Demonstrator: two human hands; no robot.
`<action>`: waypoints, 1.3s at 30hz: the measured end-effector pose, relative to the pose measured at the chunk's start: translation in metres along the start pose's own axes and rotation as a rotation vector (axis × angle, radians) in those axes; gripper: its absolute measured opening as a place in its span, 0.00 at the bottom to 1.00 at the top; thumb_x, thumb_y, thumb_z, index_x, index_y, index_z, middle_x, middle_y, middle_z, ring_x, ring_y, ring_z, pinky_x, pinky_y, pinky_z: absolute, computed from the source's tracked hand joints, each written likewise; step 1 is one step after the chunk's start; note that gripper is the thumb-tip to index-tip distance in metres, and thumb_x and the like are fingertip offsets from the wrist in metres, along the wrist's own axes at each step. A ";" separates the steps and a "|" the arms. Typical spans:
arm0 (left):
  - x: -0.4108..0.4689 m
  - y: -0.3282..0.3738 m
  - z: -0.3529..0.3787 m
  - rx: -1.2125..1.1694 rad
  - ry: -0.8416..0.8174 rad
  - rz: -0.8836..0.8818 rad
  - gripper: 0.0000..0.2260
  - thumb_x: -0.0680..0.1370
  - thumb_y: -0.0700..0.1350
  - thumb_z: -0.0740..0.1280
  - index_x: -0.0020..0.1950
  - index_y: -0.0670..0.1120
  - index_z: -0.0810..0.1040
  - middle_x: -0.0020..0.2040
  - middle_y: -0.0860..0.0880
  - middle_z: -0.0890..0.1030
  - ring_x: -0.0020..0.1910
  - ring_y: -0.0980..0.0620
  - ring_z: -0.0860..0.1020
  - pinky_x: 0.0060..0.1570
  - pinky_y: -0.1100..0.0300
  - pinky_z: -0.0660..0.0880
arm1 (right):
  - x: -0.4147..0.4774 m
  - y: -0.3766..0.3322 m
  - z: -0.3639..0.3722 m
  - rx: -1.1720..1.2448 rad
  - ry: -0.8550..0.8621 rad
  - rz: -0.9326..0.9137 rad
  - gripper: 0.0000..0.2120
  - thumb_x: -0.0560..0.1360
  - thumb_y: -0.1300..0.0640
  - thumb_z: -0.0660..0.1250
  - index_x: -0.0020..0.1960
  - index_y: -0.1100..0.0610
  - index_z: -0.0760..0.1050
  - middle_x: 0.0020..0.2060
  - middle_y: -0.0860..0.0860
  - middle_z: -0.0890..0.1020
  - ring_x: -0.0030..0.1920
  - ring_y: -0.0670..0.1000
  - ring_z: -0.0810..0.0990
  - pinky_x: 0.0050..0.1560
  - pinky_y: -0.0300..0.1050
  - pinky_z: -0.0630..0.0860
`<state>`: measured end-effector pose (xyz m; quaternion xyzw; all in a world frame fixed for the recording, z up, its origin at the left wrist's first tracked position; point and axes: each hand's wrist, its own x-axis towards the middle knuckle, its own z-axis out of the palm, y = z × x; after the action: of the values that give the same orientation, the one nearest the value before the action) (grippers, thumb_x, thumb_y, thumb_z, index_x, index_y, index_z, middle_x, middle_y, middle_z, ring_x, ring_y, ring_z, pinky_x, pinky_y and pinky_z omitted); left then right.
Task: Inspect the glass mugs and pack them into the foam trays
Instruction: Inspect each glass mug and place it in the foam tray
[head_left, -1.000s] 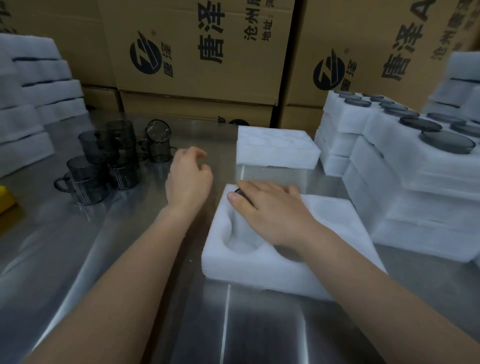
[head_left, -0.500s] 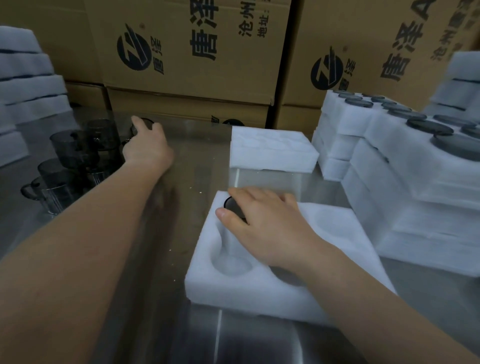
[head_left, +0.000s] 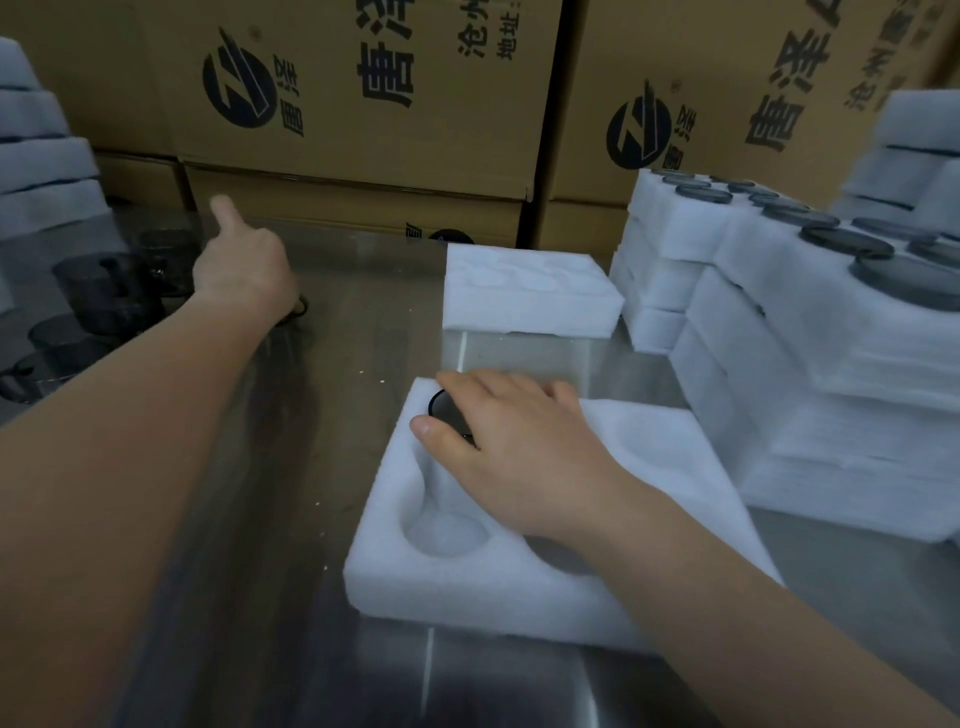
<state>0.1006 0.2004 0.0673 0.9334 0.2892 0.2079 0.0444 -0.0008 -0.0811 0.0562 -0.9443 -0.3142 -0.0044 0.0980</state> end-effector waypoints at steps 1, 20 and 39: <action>0.001 -0.001 0.000 -0.004 -0.002 0.001 0.08 0.78 0.40 0.66 0.52 0.35 0.74 0.71 0.39 0.54 0.40 0.37 0.69 0.46 0.45 0.71 | 0.000 0.000 0.000 -0.002 -0.001 0.000 0.27 0.81 0.37 0.45 0.75 0.48 0.60 0.71 0.47 0.69 0.70 0.53 0.65 0.70 0.60 0.57; -0.054 0.017 -0.044 -0.381 0.469 0.384 0.16 0.78 0.45 0.65 0.63 0.37 0.76 0.63 0.39 0.68 0.57 0.40 0.72 0.52 0.50 0.73 | -0.001 0.003 -0.005 0.314 0.168 0.028 0.27 0.81 0.42 0.57 0.77 0.50 0.58 0.73 0.48 0.65 0.73 0.51 0.63 0.71 0.52 0.60; -0.198 0.099 -0.064 -1.271 -0.153 0.612 0.30 0.68 0.47 0.75 0.64 0.46 0.64 0.62 0.49 0.71 0.61 0.53 0.75 0.62 0.53 0.74 | -0.025 0.028 -0.028 1.889 0.455 0.091 0.13 0.82 0.54 0.60 0.56 0.60 0.81 0.49 0.57 0.86 0.50 0.56 0.85 0.46 0.49 0.82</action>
<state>-0.0223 0.0054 0.0733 0.7782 -0.1671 0.2732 0.5403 -0.0025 -0.1229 0.0766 -0.4645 -0.1248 0.0709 0.8739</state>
